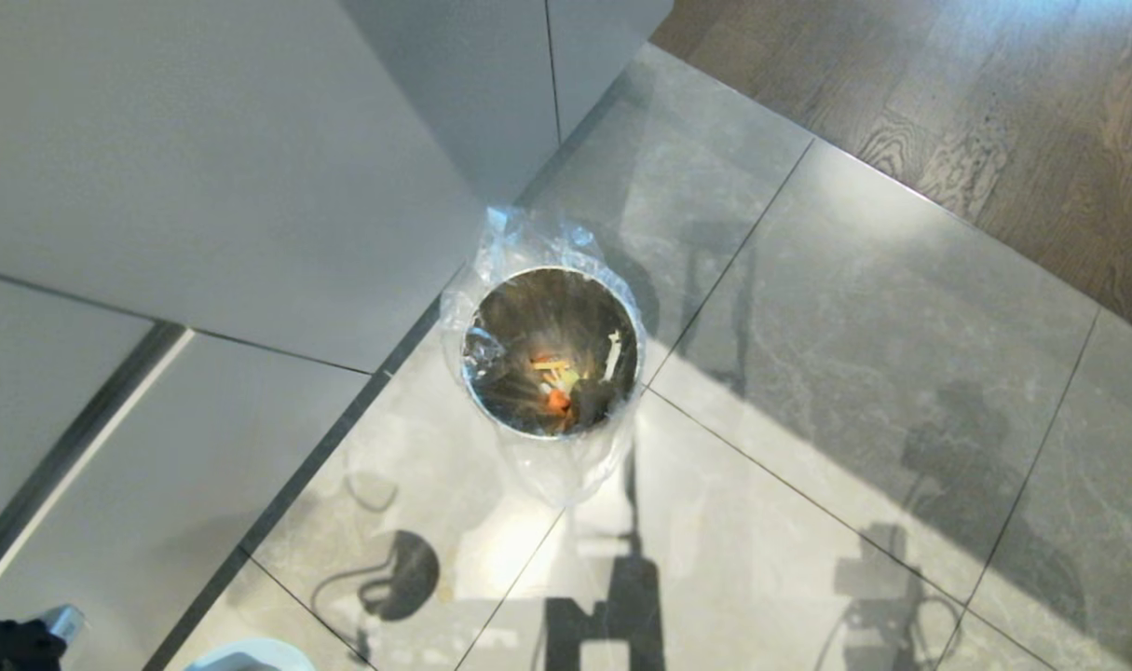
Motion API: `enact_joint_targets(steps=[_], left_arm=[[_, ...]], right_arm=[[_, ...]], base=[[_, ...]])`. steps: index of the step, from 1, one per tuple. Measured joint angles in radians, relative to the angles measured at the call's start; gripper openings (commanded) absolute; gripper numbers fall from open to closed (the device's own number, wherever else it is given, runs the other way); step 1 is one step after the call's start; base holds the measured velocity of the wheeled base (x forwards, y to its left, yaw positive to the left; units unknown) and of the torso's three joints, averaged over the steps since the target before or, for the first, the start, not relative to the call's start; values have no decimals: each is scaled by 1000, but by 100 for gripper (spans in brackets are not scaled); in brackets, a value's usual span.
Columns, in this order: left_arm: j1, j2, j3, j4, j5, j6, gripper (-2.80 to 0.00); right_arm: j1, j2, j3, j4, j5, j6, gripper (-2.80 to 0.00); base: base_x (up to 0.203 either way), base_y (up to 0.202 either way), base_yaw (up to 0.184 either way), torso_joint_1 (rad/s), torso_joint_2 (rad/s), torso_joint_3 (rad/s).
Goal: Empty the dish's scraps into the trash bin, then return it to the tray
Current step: Move the bowl over the trash can
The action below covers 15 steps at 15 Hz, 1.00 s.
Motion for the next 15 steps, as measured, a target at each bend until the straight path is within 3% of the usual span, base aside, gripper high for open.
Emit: enact_joint_targets(steps=[7,12,15], left_arm=[[-7,-9,-43,-1,-3,24,-280],[-11,-7,-116,-3,-5,185,-280],[-11,10,-175,-2,-5,234,-280]], right_arm=[[0,0,0,0,0,0,-280],[0,0,0,0,0,0,-280],[0,0,0,0,0,0,-280]], base=[[0,0,0,1,1,-28],[0,0,0,0,0,0],[0,0,0,0,0,0]])
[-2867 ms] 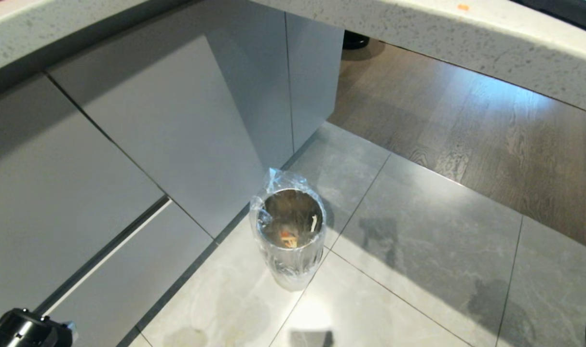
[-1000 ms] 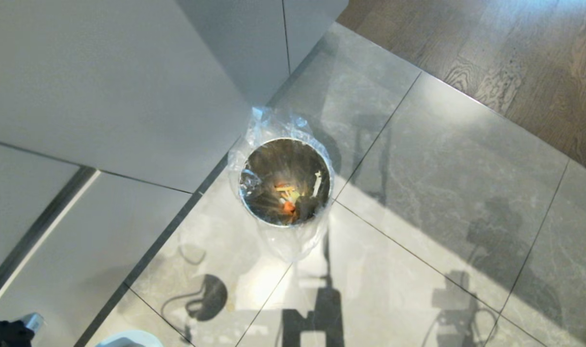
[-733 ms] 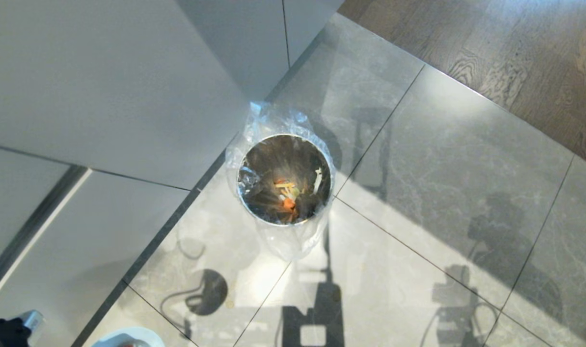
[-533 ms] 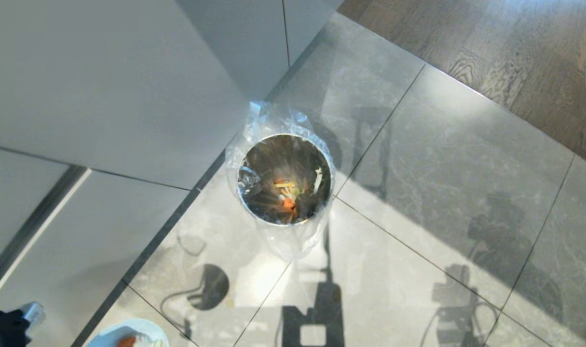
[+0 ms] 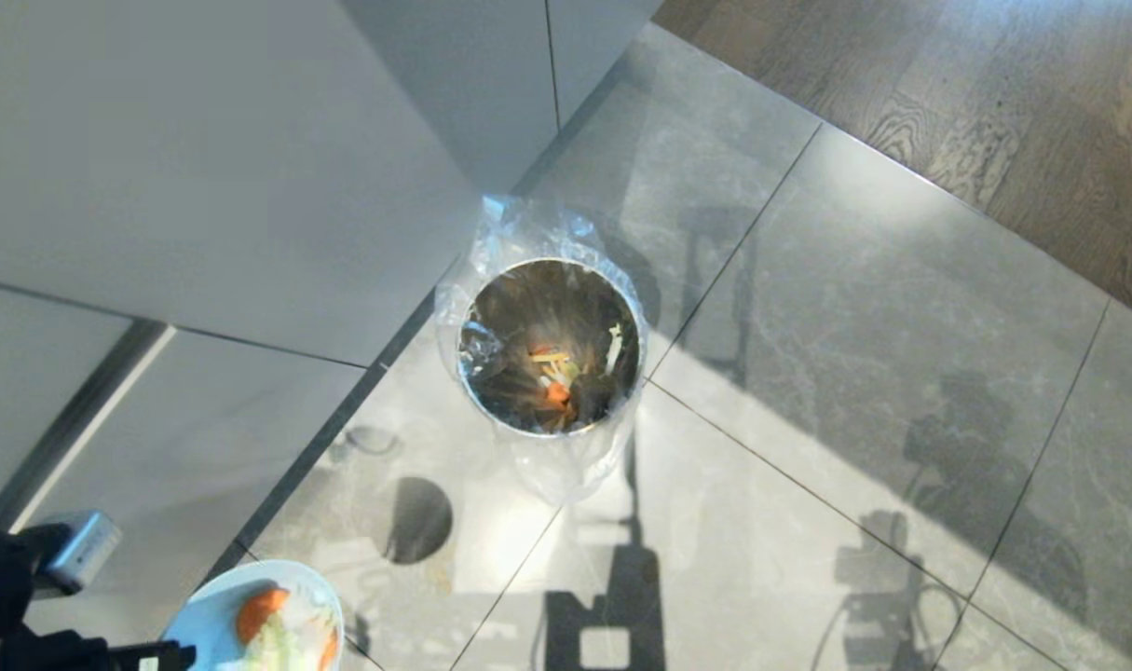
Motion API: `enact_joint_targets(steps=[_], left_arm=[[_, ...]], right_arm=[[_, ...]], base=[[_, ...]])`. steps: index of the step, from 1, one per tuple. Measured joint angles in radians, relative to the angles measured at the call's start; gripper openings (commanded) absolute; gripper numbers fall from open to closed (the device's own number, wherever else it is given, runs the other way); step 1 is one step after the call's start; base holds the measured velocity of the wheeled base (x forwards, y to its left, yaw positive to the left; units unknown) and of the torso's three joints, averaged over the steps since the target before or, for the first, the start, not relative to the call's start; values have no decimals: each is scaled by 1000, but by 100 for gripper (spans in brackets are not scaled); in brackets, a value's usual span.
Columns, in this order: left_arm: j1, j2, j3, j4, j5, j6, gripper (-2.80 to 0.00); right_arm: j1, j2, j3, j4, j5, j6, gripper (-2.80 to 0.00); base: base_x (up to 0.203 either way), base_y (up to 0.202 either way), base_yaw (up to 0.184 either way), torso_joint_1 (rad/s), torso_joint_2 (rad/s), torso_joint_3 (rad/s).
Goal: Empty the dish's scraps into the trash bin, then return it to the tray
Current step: Move the bowl over the trash can
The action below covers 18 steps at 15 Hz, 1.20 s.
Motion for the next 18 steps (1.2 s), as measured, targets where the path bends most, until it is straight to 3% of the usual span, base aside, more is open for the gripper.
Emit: enact_joint_targets(steps=[7,10,18], left_arm=[[0,72,-128,-38,6,108,-280],[-3,89,-149,-48,5,218,-280],[-84,194,-160,-249,20,312,-280]], right_arm=[[0,0,0,0,0,0,-280],[0,0,0,0,0,0,-280],[0,0,0,0,0,0,-280]], base=[[0,0,0,0,0,0],[0,0,0,0,0,0],[0,0,0,0,0,0]])
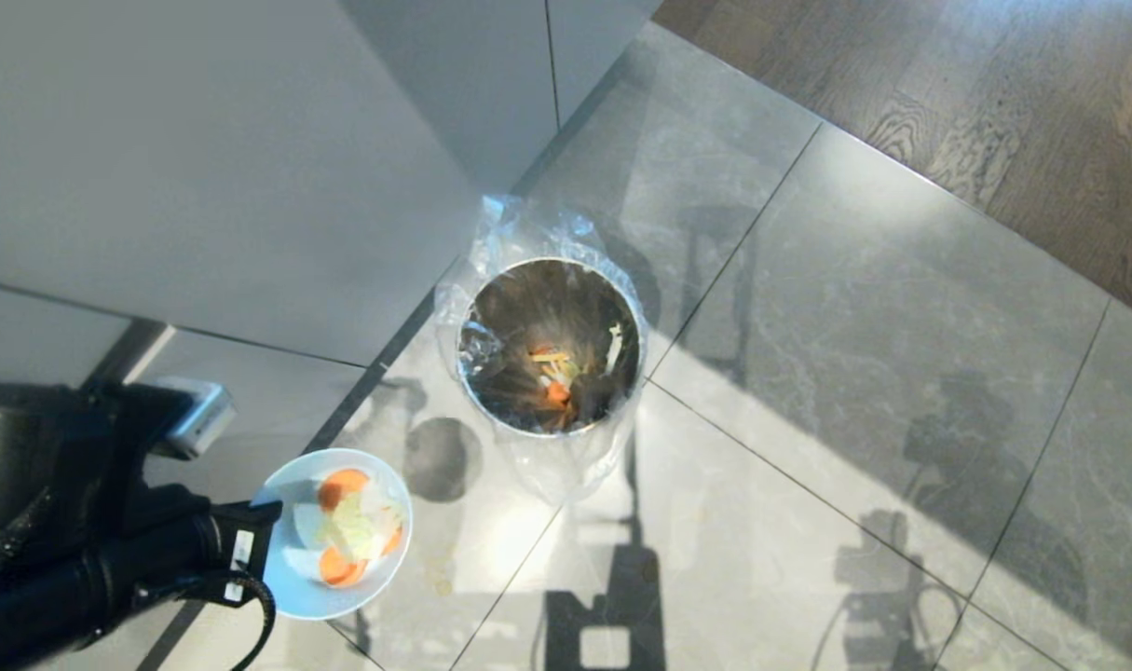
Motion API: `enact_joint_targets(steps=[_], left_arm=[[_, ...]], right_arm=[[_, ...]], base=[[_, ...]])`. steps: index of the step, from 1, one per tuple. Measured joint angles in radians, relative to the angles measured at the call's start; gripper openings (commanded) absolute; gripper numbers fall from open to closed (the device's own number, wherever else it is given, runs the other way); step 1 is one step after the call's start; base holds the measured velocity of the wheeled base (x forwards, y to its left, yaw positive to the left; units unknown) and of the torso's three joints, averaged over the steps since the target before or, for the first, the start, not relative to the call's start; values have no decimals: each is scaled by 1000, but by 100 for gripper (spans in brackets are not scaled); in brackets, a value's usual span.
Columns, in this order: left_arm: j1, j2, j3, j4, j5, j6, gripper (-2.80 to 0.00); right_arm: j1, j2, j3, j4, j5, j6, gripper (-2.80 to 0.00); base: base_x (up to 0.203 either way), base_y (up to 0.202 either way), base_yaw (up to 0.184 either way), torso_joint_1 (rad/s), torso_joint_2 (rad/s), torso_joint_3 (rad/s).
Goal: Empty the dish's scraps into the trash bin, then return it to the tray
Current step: Move the bowl over the trash can
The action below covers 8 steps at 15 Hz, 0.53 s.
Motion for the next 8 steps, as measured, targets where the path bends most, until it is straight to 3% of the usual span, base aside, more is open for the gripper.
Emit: enact_joint_targets(steps=[5,8], left_arm=[[-4,124,-15,-251,33,34,-280],[-2,157,-56,-277,44,32,-280]], right_arm=[[0,0,0,0,0,-1,-280],[0,0,0,0,0,0,-280]], base=[[0,0,0,0,0,0],[0,0,0,0,0,0]])
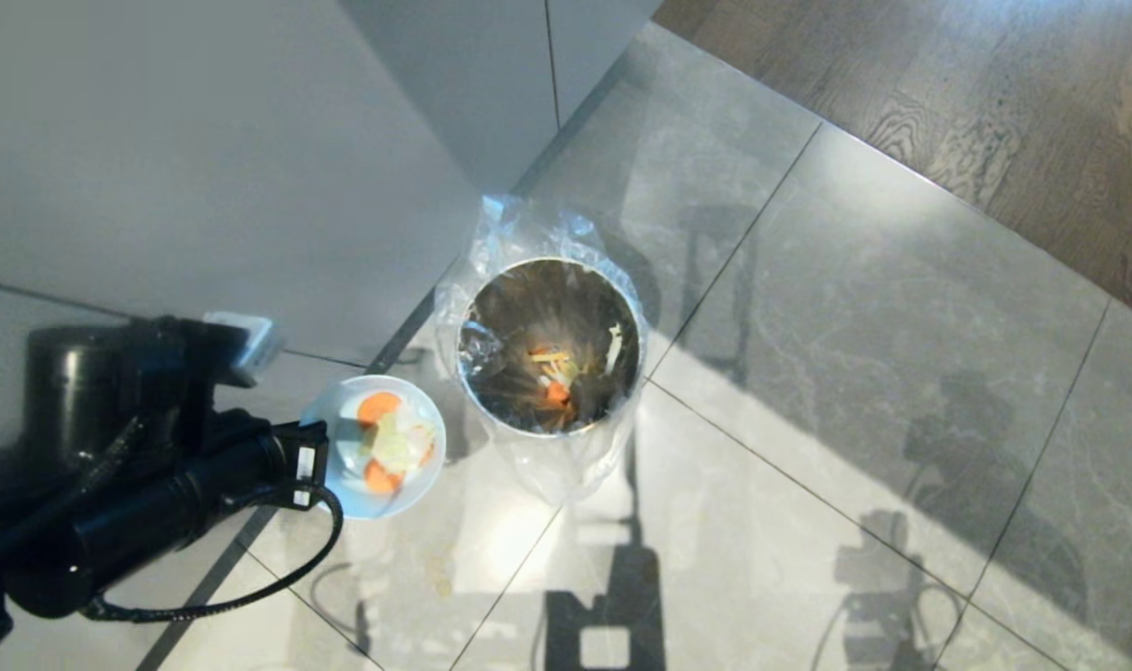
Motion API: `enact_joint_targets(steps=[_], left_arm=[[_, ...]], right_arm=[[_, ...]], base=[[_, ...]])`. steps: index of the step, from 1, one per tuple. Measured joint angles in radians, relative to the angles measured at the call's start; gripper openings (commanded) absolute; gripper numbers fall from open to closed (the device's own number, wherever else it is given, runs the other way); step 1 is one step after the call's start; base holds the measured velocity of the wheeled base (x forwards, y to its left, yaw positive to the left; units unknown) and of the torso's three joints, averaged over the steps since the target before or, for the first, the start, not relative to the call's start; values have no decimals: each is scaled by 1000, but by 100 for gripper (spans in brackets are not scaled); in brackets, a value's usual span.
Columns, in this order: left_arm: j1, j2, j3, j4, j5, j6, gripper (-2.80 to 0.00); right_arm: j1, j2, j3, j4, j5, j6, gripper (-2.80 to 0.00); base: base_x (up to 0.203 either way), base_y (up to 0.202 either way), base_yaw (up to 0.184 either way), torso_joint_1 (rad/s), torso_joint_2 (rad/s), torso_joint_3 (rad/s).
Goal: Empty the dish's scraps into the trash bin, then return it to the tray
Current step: Move the bowl over the trash can
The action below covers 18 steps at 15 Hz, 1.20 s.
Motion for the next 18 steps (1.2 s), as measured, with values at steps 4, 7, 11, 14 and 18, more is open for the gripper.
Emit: enact_joint_targets(steps=[4,7,11,14,18], left_arm=[[13,17,-117,53,1,1,-280],[14,40,-200,66,1,29,-280],[-21,79,-292,64,-1,92,-280],[-97,112,-341,64,-1,100,-280],[-159,176,-409,60,-2,255,-280]], right_arm=[[0,0,0,0,0,0,-280],[0,0,0,0,0,0,-280],[0,0,0,0,0,0,-280],[0,0,0,0,0,0,-280],[0,0,0,0,0,0,-280]], base=[[0,0,0,0,0,0],[0,0,0,0,0,0],[0,0,0,0,0,0],[0,0,0,0,0,0],[0,0,0,0,0,0]])
